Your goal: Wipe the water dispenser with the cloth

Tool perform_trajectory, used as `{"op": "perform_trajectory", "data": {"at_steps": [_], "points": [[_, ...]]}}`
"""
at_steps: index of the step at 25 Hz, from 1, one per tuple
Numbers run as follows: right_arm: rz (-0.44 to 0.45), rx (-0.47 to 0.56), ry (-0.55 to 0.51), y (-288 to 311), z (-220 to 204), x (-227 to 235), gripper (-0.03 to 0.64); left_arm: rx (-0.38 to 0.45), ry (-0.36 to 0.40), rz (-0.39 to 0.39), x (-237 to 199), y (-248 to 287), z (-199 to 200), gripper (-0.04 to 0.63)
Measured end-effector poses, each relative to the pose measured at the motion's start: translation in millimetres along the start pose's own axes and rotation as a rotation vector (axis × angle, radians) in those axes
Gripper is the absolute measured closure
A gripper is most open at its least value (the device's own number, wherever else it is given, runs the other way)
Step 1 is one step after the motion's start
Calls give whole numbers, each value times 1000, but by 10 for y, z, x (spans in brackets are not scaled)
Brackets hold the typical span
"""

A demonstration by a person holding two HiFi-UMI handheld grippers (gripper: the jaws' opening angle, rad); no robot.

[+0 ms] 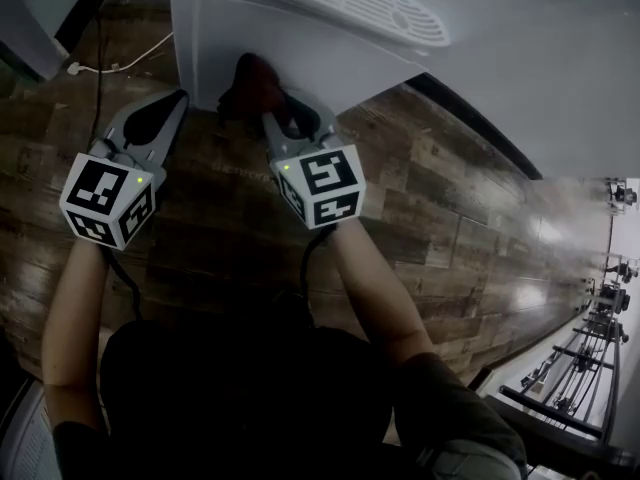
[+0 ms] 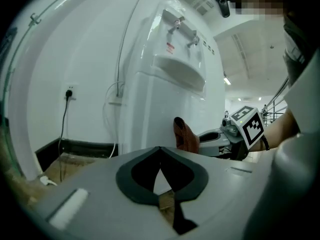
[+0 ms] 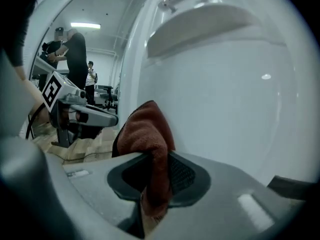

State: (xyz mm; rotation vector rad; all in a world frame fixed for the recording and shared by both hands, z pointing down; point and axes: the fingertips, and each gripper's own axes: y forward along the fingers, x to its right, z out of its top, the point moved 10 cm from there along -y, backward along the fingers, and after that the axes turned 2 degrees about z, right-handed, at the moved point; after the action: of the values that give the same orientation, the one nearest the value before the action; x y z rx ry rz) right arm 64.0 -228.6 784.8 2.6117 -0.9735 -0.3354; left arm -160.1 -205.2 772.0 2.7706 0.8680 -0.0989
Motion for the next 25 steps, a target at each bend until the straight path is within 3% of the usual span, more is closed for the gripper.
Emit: {"op": "perform_trajectory", "data": {"at_steps": [4, 8, 10, 14, 16, 19, 22, 25], "points": [[15, -124, 4, 269, -474, -15, 552, -65, -109, 91, -220, -19, -434, 577], [25, -255, 20, 497, -786, -58, 552, -128, -160, 155, -354, -76, -707, 577], [23, -258, -4, 512, -806, -110, 552, -141, -195, 178, -388, -120, -769, 577], [64, -34, -40, 231, -181, -300, 552, -78, -192, 134, -354, -238, -520, 577], [86, 117, -19, 71, 371, -392, 552, -9, -152, 107, -348, -316, -229, 577], [45, 302, 7, -84, 1111, -428, 552, 93, -70, 100, -364, -399, 221, 577], [31, 309, 20, 22, 1390, -385, 552, 141, -13, 110, -375, -423, 511, 577], [49, 251, -14, 193, 1296, -439, 552, 127, 9, 123, -395, -395, 454, 577]]}}
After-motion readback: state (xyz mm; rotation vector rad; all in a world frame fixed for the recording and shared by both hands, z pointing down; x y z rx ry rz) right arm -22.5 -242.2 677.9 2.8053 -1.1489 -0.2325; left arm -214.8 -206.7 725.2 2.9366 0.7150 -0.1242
